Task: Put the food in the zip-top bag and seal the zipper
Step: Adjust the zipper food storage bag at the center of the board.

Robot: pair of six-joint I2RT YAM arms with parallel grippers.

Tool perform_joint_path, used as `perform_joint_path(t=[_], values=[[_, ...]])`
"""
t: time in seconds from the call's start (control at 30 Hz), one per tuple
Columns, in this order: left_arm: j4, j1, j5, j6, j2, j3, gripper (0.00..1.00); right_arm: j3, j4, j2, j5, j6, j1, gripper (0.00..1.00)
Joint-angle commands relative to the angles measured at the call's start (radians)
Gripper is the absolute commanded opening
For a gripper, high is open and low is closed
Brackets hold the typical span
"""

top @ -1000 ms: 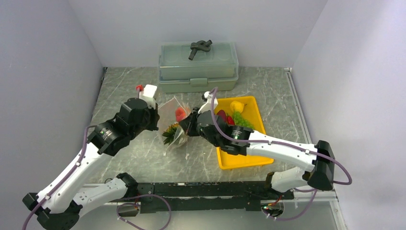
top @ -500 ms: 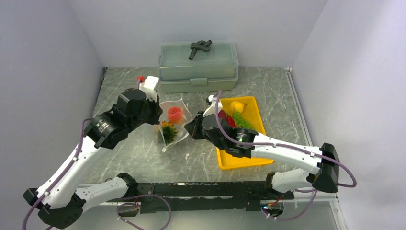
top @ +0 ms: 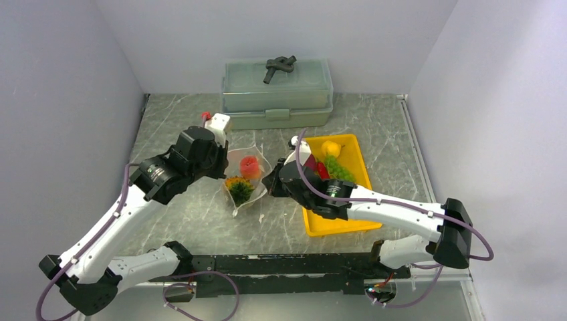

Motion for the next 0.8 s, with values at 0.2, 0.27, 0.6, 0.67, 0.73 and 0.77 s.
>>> perform_joint_path(t=[0.2,0.27,0.6,0.67,0.73,0.77], values=[[0.038,0.002,0.04,-0.006,0.034,-0.007,0.0,-0.07,-0.015,0.042,-0.056,0.047,-0.068,0.0],[0.047,0.003,0.041,-0.003,0.049,-0.01,0.0,-0.081,-0.012,0.046,-0.071,0.052,-0.082,0.0],[0.136,0.003,0.058,0.026,0.025,-0.085,0.0,-0.102,-0.024,0.073,-0.084,0.049,-0.096,0.0],[0.155,0.003,0.078,0.028,0.013,-0.106,0.0,-0.111,-0.012,0.084,-0.093,0.053,-0.096,0.0],[0.17,0.003,0.102,0.031,0.003,-0.13,0.0,-0.122,0.012,0.097,-0.098,0.055,-0.096,0.0],[0.171,0.002,0.108,0.03,0.002,-0.137,0.0,-0.124,0.019,0.105,-0.099,0.056,-0.096,0.0]])
